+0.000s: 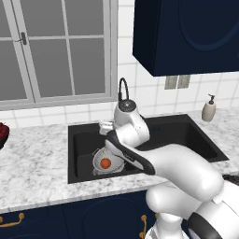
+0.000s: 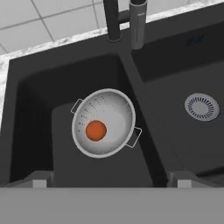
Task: Put the colander in the sink, put the orange in the colander, and turn on the sink faucet and pour water over the colander.
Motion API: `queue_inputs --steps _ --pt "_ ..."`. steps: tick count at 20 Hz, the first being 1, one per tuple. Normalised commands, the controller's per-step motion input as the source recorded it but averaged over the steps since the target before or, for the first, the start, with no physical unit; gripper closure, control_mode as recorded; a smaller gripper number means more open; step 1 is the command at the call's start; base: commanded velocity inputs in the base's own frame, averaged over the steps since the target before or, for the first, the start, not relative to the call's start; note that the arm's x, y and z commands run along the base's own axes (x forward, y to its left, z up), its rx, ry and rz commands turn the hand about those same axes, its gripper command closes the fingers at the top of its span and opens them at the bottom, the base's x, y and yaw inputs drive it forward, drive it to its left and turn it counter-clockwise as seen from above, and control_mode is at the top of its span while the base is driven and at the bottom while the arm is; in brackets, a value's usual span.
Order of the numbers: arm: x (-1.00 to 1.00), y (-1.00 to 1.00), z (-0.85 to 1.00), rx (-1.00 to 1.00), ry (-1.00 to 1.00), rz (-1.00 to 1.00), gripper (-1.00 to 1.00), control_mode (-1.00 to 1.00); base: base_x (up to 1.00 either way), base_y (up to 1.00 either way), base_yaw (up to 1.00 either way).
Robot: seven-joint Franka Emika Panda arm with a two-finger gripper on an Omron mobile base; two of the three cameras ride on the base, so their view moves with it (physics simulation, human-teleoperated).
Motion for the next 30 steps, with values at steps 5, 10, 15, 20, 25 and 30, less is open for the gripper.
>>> queue_inputs --steps 5,10,15,20,25,30 --pt "-0.29 0.00 0.71 0.00 0.00 0.00 -1.00 -1.00 0.00 0.00 0.00" --pt "-0.47 0.00 0.58 0.00 0.00 0.00 -1.00 -1.00 0.00 0.00 0.00" --pt "-0.65 -0.15 0.58 0.00 0.00 0.00 -1.00 -1.00 0.00 0.00 0.00" --pt "-0.22 -0.50 0.37 0.00 0.00 0.00 -1.00 -1.00 0.00 0.00 0.00" --pt "0.21 -0.52 0.25 0.00 0.00 0.00 -1.00 -1.00 0.00 0.00 0.00" --pt "0.60 -0.33 0.13 0.00 0.01 0.00 -1.00 -1.00 0.00 0.00 0.00"
